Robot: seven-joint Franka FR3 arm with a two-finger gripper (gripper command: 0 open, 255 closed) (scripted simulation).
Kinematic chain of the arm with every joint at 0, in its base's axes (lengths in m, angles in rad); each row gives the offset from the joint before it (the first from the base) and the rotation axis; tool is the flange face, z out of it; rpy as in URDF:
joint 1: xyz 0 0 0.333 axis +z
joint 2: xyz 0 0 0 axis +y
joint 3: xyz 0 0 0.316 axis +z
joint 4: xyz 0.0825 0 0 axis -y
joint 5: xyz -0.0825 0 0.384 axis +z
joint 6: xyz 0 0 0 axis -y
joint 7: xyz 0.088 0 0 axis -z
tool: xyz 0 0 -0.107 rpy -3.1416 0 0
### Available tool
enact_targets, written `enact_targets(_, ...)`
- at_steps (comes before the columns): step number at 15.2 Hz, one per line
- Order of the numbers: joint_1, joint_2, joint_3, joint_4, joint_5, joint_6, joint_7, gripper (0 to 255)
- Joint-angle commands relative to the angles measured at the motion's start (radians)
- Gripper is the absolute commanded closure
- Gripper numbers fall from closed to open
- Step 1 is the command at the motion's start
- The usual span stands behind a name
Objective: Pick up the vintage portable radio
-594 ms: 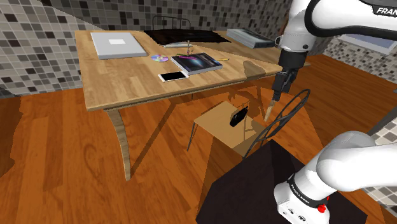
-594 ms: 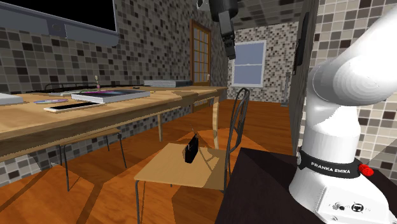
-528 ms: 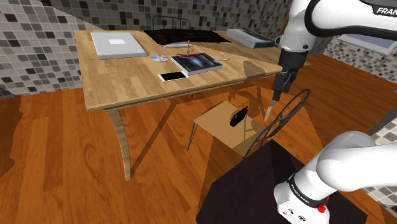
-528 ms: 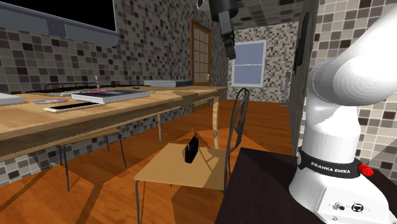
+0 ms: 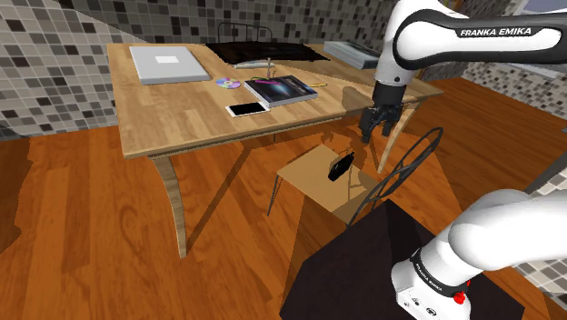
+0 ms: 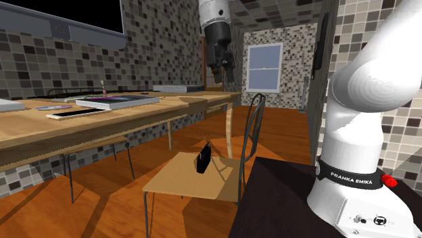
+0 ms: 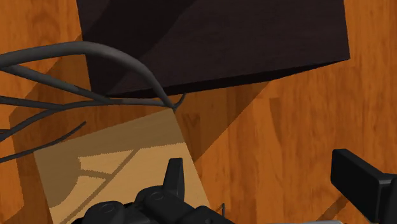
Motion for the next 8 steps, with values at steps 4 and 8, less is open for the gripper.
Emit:
enact_targets(4,-0.047,0.159,-0.008,0.009,0.015,0.169,0.107,0)
enact_targets(8,-0.083,0.289,-0.025,0.041,0.024,0.283,0.181,0)
